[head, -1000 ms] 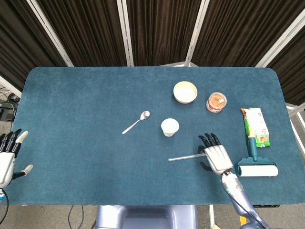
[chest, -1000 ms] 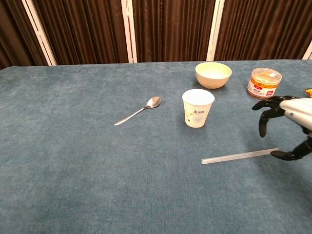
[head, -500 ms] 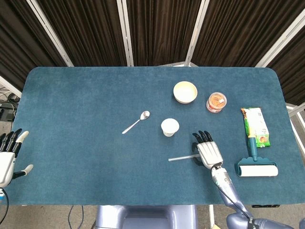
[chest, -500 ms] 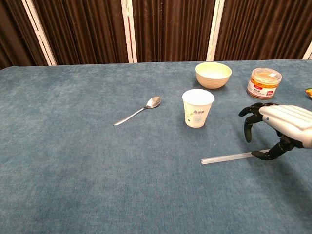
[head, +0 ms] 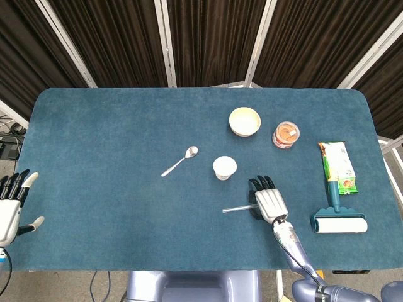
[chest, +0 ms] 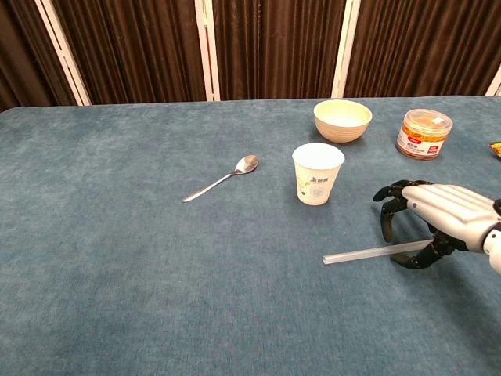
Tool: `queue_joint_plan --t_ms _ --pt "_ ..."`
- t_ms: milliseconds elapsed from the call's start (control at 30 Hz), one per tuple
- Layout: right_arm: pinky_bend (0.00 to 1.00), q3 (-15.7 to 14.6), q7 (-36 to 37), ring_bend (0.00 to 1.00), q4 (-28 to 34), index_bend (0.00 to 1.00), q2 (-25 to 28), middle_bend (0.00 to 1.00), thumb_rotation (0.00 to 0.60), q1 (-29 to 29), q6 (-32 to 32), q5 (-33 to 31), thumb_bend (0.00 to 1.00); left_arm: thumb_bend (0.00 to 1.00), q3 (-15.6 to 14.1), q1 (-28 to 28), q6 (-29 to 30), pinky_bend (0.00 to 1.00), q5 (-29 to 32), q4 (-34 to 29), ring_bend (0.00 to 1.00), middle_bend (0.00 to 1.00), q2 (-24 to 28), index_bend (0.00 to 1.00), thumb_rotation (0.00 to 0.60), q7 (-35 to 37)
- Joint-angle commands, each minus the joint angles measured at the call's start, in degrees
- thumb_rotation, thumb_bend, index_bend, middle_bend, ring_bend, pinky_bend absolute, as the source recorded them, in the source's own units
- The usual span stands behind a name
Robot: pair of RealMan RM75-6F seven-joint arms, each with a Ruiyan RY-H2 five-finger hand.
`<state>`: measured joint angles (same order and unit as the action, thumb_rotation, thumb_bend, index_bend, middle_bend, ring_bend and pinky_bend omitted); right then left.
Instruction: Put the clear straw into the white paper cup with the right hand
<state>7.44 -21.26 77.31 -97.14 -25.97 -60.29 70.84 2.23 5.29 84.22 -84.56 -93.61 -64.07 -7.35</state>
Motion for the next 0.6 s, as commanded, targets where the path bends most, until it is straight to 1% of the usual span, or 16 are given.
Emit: queue_joint_plan --t_ms 33,167,367,600 --pt "0.0 -0.1 -0.2 0.0 0.0 0.52 -0.2 0.13 0.6 -0.1 0.1 -0.3 0.31 0.17 0.0 0.0 0.0 0.0 0.0 0.0 0.0 0.0 0.0 0.0 0.6 0.0" --pt "0.0 -0.2 -0.4 0.0 -0.3 0.54 -0.4 0.15 0.6 -0.2 0.0 -0.6 0.36 0.17 0.0 0.0 0.0 0.0 0.1 -0.1 0.0 0.0 0.0 0.0 0.6 0.0" --pt "0.0 -0.6 -0.6 0.0 -0.5 0.55 -0.5 0.16 0.6 -0.3 0.4 -1.2 0.39 0.17 0.0 0.0 -0.1 0.0 0.1 -0.1 0.0 0.0 0.0 0.0 0.6 0.0" --pt "0.0 -0.5 -0.5 0.0 0.5 0.56 -0.2 0.16 0.6 -0.6 0.1 -1.2 0.4 0.16 0.0 0.1 -0.2 0.0 0.2 -0.2 0.0 0.0 0.1 0.0 0.6 0.1"
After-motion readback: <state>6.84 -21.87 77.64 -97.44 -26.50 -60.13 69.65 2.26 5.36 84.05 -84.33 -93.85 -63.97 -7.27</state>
